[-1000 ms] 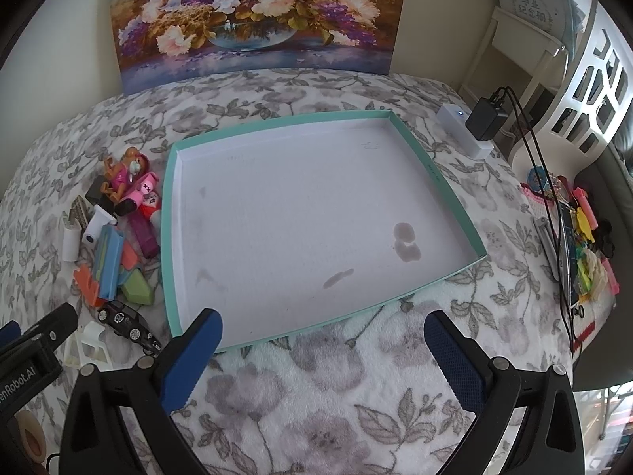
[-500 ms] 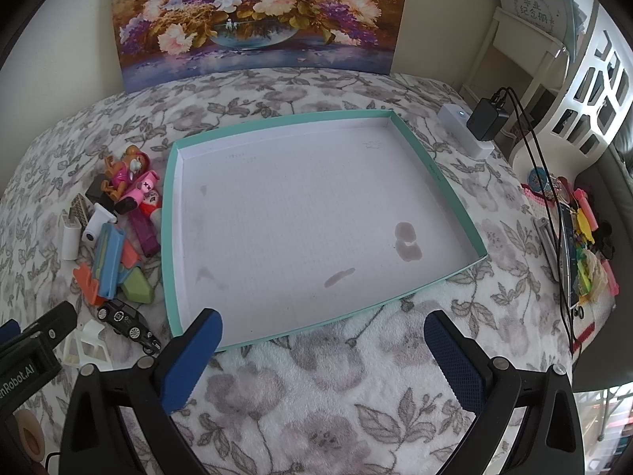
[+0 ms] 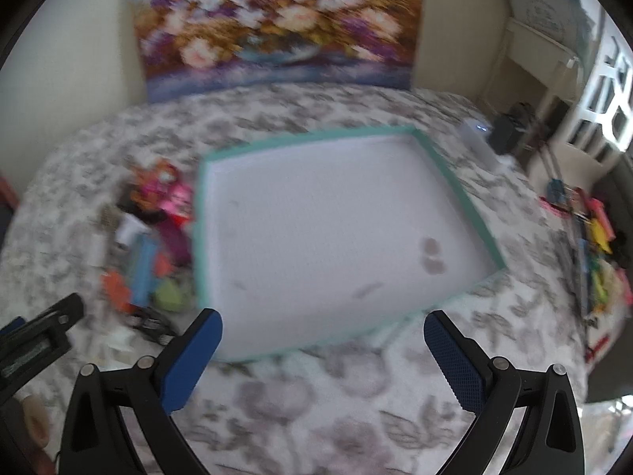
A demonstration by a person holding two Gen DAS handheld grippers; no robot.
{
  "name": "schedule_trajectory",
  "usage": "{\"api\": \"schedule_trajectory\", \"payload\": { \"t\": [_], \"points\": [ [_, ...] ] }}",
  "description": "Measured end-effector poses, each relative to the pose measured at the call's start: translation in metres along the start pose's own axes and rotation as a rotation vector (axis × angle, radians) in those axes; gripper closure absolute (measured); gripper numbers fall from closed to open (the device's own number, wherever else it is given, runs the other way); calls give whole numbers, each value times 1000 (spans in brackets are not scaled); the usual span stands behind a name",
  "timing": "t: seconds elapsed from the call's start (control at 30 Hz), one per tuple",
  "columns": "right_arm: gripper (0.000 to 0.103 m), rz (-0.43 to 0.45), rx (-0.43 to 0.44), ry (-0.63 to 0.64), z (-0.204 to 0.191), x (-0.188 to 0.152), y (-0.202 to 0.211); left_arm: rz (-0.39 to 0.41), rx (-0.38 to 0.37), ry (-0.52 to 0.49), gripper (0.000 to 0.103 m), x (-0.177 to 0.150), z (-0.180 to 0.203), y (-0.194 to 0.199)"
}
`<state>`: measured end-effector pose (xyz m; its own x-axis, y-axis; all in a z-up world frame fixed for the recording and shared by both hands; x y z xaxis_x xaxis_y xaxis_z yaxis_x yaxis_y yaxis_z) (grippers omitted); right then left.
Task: Organize rigid objects
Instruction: 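Grasp the white plastic stand with the left gripper while the right gripper approaches the black toy car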
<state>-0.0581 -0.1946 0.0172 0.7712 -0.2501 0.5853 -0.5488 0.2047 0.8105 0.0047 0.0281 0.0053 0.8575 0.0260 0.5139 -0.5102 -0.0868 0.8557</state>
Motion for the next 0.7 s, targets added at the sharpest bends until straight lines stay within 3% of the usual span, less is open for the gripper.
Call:
{"api": "schedule_trajectory", "payload": {
  "t": [0.2, 0.33, 0.5, 0.7],
  "points": [
    [0, -35, 144, 69, -42, -1, -9, -43, 24, 77, 0, 0, -28, -16],
    [1, -88, 234, 63, -63, -5, -21, -90, -16, 122, 0, -4, -37, -28],
    [1, -87, 156, 27, -52, -3, -24, -132, -63, 132, 0, -10, -34, -37],
    [1, -104, 77, -58, -24, 2, -30, -146, -126, 58, 0, -14, -13, -38]
  ]
}}
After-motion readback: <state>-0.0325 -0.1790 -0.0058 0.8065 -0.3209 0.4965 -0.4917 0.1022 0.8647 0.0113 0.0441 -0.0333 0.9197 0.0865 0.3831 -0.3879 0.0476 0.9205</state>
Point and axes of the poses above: each gripper's, at about its wrist camera, not at the fingertips, and y roughly against the way its jaws point, z to its right, x to its top, the point moved 1 cm from there along -y, roughly the way its jaws point, and after that the axes turned 6 degrees about z, right-handed, at the moved point
